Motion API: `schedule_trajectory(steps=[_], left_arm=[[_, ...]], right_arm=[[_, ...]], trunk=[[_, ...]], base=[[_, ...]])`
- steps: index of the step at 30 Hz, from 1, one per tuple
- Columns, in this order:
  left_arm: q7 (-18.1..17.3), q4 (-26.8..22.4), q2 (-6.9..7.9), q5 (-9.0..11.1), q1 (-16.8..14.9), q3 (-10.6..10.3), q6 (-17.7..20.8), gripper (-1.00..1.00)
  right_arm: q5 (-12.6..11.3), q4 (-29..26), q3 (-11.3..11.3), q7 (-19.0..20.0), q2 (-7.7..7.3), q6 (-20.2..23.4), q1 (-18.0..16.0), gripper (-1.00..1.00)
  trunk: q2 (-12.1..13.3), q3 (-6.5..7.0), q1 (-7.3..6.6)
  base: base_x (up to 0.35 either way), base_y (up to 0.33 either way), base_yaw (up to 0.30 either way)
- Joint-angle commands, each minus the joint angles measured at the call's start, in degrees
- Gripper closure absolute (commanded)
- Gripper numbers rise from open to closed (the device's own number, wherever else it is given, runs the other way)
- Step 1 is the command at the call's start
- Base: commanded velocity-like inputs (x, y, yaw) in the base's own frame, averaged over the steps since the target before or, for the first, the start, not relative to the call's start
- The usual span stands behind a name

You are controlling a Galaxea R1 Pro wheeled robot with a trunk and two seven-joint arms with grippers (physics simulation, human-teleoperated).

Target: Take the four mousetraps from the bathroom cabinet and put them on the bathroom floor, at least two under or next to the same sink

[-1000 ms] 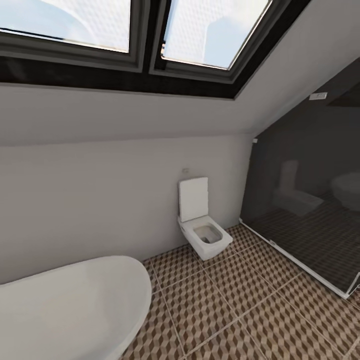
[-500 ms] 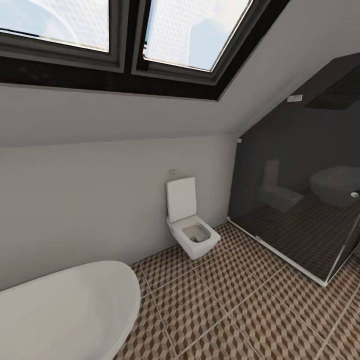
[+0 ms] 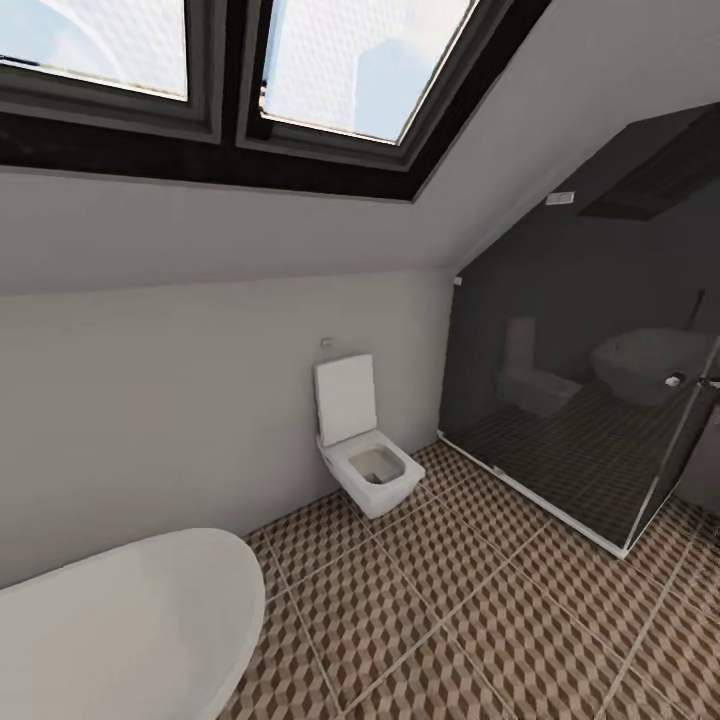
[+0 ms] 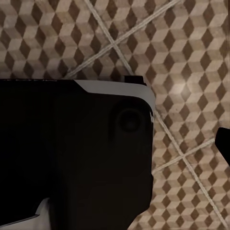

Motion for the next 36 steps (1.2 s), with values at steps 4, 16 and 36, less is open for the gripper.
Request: schedule_trajectory(steps=[4,16,36], left_arm=[[0.14,0.05,-0.01,0.55,-0.04,-0.50,-0.20,-1.00],[0.14,0.05,-0.01,0.55,-0.04,-0.50,-0.20,-1.00],[0.17,0.03,0.03,0.49,-0.04,-0.53,-0.31,-1.00]], right_arm=[[-0.61,0.19,0.48,0.20,0.01,-0.22,-0.10,-1.00],[-0.61,0.19,0.48,0.20,0.01,-0.10,-0.10,-1.00],[-0.61,0.19,0.48,0.20,-0.06,-0.11,-0.10,-1.00]], trunk=[[-0.08,-0.10,0.02],[-0.08,-0.10,0.02],[-0.08,-0.10,0.02]], base=[[0.000,0.000,-0.276],[0.000,0.000,-0.294],[0.000,0.000,-0.300]])
